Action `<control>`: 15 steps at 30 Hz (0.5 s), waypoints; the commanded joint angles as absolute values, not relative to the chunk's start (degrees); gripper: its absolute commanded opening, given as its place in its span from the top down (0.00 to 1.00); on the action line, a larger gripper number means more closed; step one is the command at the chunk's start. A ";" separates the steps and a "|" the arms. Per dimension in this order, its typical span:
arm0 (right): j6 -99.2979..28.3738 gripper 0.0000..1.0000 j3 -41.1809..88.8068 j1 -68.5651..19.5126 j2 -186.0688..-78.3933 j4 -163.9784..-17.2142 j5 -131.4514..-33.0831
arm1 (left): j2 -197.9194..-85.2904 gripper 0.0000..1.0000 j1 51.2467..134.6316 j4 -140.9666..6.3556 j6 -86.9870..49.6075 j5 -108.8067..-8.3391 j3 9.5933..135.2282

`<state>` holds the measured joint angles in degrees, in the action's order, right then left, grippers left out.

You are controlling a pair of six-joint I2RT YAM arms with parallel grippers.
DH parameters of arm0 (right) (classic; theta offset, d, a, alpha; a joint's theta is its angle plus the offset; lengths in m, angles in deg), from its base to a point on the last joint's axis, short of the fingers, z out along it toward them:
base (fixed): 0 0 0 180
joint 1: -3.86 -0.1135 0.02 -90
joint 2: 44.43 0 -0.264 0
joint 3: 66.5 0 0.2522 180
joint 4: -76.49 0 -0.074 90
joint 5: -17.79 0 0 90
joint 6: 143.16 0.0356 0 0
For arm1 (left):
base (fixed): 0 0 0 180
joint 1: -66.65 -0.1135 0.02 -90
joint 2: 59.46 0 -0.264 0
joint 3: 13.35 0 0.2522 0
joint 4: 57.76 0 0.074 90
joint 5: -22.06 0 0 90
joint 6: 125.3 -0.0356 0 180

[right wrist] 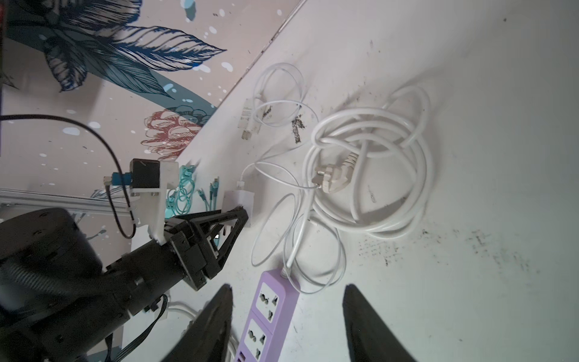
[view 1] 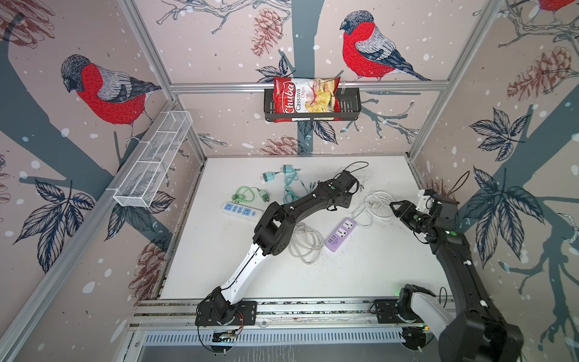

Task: Insert the plug
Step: 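Lift the white charger toward the right gripper while the right gripper approaches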

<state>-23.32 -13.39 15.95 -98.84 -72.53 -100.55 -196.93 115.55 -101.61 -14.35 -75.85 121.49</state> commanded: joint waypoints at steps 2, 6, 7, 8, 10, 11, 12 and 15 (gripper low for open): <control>-22.01 0.44 -10.79 14.43 -97.21 -72.43 -103.88 | -189.01 0.78 115.56 -93.83 -16.99 -78.72 114.12; -19.73 0.44 -9.60 10.97 -96.07 -74.44 -108.82 | -179.60 0.80 115.82 -81.45 -19.65 -78.75 99.50; -18.94 0.44 -9.28 9.56 -96.10 -74.92 -109.83 | -177.36 0.80 115.94 -77.93 -20.70 -78.59 95.60; -18.64 0.44 -8.91 8.11 -96.24 -75.06 -110.44 | -175.45 0.81 116.02 -74.93 -21.67 -78.62 92.45; -18.55 0.43 -7.76 4.60 -96.91 -75.40 -110.93 | -171.36 0.81 116.30 -67.27 -24.56 -77.68 84.74; -18.90 0.43 -7.06 2.68 -97.59 -75.42 -110.77 | -169.49 0.81 116.38 -63.21 -25.93 -77.16 81.02; -19.25 0.43 -6.43 1.51 -98.28 -75.51 -110.46 | -168.05 0.81 116.39 -59.23 -27.11 -76.80 77.81; -20.48 0.43 -5.22 -0.56 -101.05 -75.77 -110.55 | -164.42 0.80 116.39 -46.10 -30.89 -74.32 68.63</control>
<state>-19.82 -6.22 0.63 -99.50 -74.02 -109.49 -167.01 116.32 -65.22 -25.34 -76.65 73.75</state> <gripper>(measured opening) 0.568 0.525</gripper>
